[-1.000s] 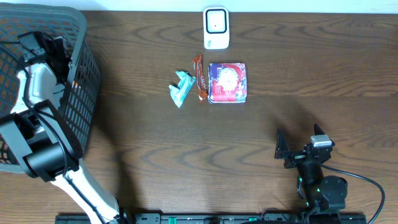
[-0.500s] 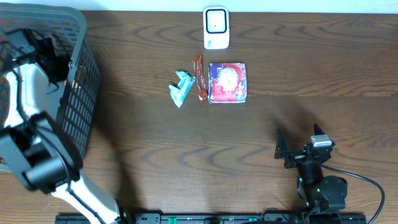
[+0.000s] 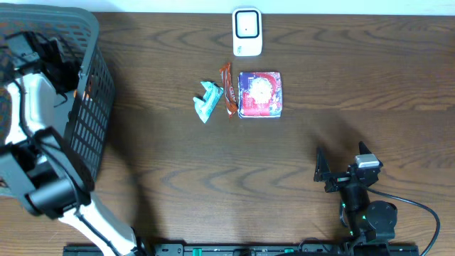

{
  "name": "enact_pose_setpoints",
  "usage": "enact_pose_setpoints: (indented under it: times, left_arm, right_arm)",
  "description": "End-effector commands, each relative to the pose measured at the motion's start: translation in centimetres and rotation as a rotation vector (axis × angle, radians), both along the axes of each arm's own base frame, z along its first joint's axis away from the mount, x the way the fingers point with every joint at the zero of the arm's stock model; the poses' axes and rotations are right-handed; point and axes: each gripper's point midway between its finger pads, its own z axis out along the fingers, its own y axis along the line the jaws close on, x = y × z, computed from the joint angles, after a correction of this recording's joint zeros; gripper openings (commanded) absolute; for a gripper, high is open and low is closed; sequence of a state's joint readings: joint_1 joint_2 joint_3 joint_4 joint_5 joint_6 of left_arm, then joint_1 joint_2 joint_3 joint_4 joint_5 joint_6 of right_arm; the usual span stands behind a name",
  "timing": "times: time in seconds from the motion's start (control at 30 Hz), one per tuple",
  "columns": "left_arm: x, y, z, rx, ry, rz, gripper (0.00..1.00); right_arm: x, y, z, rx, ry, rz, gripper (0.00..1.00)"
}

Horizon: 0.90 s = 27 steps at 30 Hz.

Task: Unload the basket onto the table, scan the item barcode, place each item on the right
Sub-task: 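Reach into the basket and grasp the orange Kleenex tissue pack, then carry the Kleenex pack and place it between the bar and box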

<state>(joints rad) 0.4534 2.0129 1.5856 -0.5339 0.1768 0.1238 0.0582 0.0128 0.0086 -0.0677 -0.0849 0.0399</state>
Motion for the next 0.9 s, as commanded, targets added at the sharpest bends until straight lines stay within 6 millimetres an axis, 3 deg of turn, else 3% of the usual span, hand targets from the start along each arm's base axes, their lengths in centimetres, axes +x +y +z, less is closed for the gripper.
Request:
enact_pose_setpoints:
  times: [0.0, 0.33, 0.4, 0.43, 0.5, 0.6, 0.7, 0.77, 0.87]
  left_arm:
    - [0.0, 0.3, -3.3, -0.016, 0.042, 0.014, 0.8]
    - [0.1, 0.0, -9.1, -0.061, 0.11, 0.007, 0.78]
    - [-0.5, -0.4, -10.5, -0.082, 0.148, 0.005, 0.6]
    - [-0.8, -0.5, -10.9, -0.089, 0.163, 0.005, 0.39]
    - [-1.1, -0.5, -11.1, -0.095, 0.176, 0.008, 0.08]
    - [-1.5, -0.1, -10.0, -0.095, 0.172, 0.02, 0.07]
    - [-1.7, 0.7, -7.5, -0.089, 0.14, 0.05, 0.07]
    - [-1.7, 1.3, -5.1, -0.081, 0.093, 0.086, 0.07]
    - [-1.5, 2.2, 0.4, -0.059, -0.019, 0.145, 0.07]
  right_arm:
    - [0.0, -0.2, -0.2, -0.012, 0.003, -0.008, 0.99]
    - [0.0, -0.2, -0.2, -0.012, 0.003, -0.008, 0.99]
    - [0.0, -0.2, -0.2, -0.012, 0.003, -0.008, 0.99]
    - [0.0, -0.2, -0.2, -0.012, 0.003, -0.008, 0.99]
    - [0.0, -0.2, -0.2, -0.012, 0.003, -0.008, 0.99]
    - [0.0, -0.2, -0.2, -0.012, 0.003, -0.008, 0.99]
    - [0.0, -0.2, -0.2, -0.012, 0.003, -0.008, 0.99]
    - [0.0, -0.2, -0.2, -0.012, 0.003, -0.008, 0.99]
    - [0.0, -0.2, -0.2, -0.012, 0.003, -0.008, 0.99]
